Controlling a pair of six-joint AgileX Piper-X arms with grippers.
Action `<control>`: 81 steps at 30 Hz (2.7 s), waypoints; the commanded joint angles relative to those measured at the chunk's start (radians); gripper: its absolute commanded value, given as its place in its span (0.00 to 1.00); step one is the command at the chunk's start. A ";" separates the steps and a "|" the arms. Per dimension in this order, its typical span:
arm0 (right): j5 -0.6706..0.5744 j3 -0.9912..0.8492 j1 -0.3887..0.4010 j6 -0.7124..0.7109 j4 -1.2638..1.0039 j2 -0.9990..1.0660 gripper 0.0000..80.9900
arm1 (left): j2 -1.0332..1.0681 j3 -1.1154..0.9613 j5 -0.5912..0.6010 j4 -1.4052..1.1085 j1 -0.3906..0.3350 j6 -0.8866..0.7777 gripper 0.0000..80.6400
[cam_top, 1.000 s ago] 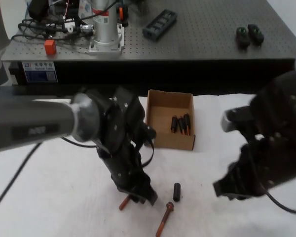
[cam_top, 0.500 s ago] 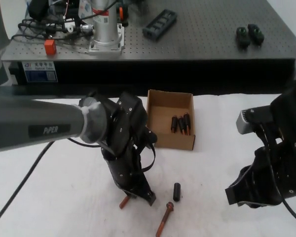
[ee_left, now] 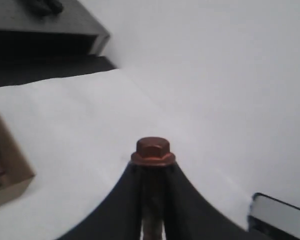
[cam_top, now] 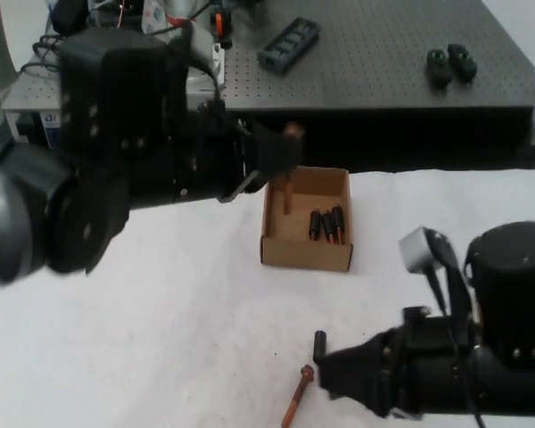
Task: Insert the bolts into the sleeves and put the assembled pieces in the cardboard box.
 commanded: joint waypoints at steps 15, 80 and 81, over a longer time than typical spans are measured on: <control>0.094 -0.058 -0.036 0.095 -0.485 0.120 0.06 | -0.020 0.052 0.236 -0.193 -0.001 -0.205 0.00; 0.190 -0.203 -0.201 -0.052 -0.468 0.219 0.06 | -0.020 0.052 -0.061 -0.116 -0.001 -0.138 0.66; 0.206 -0.237 -0.230 -0.068 -0.436 0.244 0.06 | -0.020 0.052 -0.097 -0.080 -0.001 -0.113 0.64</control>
